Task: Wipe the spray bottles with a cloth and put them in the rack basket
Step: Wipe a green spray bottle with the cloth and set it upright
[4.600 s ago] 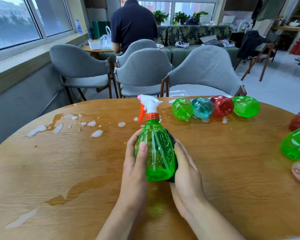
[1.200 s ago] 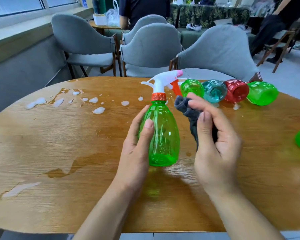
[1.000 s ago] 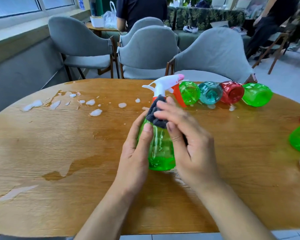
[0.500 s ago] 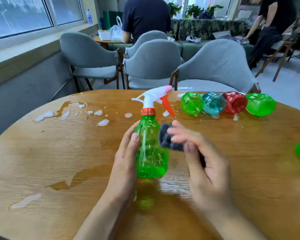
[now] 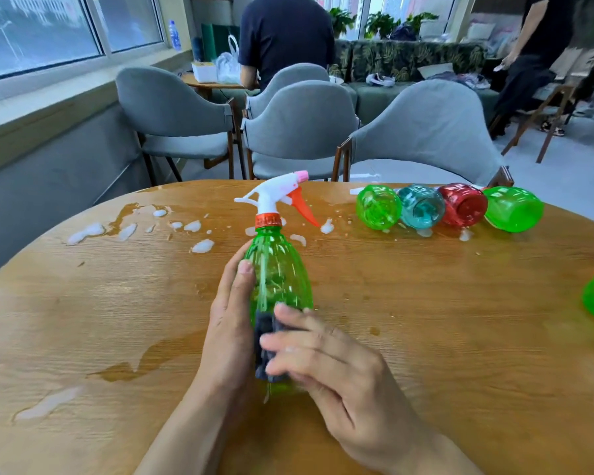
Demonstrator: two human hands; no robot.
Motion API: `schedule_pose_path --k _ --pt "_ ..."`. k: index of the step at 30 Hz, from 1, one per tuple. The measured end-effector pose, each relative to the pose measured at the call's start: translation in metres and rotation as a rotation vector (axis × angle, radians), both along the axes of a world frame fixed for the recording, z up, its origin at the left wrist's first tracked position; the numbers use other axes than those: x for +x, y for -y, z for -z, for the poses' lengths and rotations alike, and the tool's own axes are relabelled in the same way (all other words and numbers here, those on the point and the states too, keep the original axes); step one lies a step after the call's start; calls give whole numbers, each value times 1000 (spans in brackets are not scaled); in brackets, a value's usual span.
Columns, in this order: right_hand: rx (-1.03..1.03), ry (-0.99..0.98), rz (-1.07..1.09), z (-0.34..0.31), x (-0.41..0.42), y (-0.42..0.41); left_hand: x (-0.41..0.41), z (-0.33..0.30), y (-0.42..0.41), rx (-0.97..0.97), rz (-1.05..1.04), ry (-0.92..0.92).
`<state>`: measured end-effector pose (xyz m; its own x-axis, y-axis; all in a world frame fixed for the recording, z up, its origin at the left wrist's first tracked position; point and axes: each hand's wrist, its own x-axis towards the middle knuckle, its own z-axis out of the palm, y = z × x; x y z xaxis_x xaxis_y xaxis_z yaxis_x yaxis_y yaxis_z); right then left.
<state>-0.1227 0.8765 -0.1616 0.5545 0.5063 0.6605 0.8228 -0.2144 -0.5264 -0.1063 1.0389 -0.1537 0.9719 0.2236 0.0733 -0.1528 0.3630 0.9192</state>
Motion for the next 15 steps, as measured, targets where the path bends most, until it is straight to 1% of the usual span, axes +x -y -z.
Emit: schedule_pose_path --k 2,3,6,8,10,12,15 --pt "25 -53 -20 0 -4 4 1 -1 -3 49 -30 12" --pt "77 -100 -12 -1 -5 7 1 -2 -3 80 -43 21" --pt "359 -331 36 -10 -6 16 3 -3 -1 93 -59 12" --pt "578 -511 76 -14 1 20 2 -4 2 46 -11 -4" --pt "702 -603 128 -16 8 22 0 -6 5 -19 13 -24" --pt "697 -623 165 -15 11 20 -2 -7 9 -74 40 -45" --pt "596 -597 192 -12 8 13 -4 -6 14 -57 98 -42"
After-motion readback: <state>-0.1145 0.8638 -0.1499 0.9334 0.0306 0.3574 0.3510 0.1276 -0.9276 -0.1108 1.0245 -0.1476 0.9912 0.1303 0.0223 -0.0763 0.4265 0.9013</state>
